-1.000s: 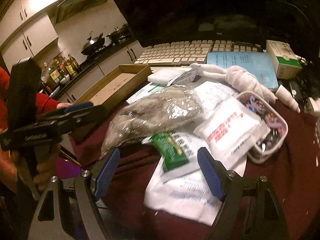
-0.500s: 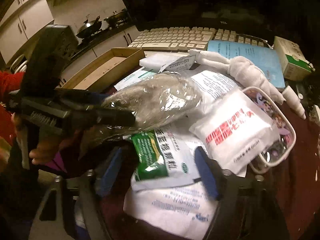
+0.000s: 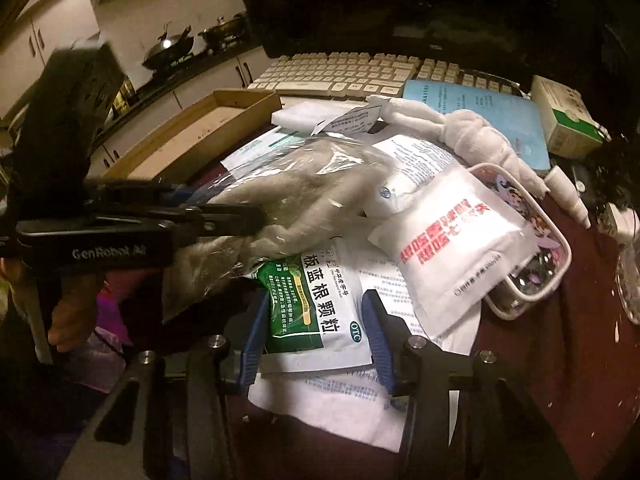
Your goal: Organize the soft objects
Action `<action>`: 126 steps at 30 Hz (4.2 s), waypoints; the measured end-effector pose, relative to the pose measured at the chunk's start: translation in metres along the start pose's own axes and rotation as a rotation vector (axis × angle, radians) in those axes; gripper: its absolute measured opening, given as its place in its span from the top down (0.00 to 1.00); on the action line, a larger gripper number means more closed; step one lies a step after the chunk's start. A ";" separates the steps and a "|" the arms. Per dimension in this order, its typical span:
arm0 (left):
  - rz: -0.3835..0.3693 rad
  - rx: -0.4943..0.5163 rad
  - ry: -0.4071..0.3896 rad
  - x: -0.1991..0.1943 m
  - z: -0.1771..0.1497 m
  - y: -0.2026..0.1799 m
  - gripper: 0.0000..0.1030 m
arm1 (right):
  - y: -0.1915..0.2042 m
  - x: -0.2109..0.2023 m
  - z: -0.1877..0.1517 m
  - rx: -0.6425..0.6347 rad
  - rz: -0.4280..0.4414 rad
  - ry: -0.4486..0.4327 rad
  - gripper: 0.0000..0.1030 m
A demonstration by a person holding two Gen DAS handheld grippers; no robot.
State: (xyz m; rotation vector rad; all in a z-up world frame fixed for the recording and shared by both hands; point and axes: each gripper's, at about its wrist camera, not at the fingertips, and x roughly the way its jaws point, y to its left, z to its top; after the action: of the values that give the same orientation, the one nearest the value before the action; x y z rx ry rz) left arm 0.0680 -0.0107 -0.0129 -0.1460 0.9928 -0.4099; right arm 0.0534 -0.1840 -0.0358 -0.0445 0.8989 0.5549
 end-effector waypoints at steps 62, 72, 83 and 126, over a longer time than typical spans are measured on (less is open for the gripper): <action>0.252 -0.669 -0.312 -0.112 -0.042 0.198 0.49 | 0.170 0.105 0.098 -0.179 0.208 0.021 0.40; 0.357 -0.614 -0.392 -0.123 -0.034 0.168 0.33 | 0.143 0.064 0.079 -0.124 0.289 -0.037 0.31; 0.391 -0.517 -0.383 -0.126 -0.035 0.122 0.30 | 0.087 0.021 0.050 -0.031 0.263 -0.111 0.31; 0.229 -0.109 -0.072 0.050 0.040 0.011 0.63 | -0.068 -0.039 0.002 0.279 0.029 -0.167 0.30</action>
State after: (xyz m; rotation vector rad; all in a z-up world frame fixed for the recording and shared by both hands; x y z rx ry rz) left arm 0.1286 -0.0237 -0.0333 -0.1423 0.9493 -0.1400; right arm 0.0679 -0.2585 -0.0182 0.2640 0.8073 0.4490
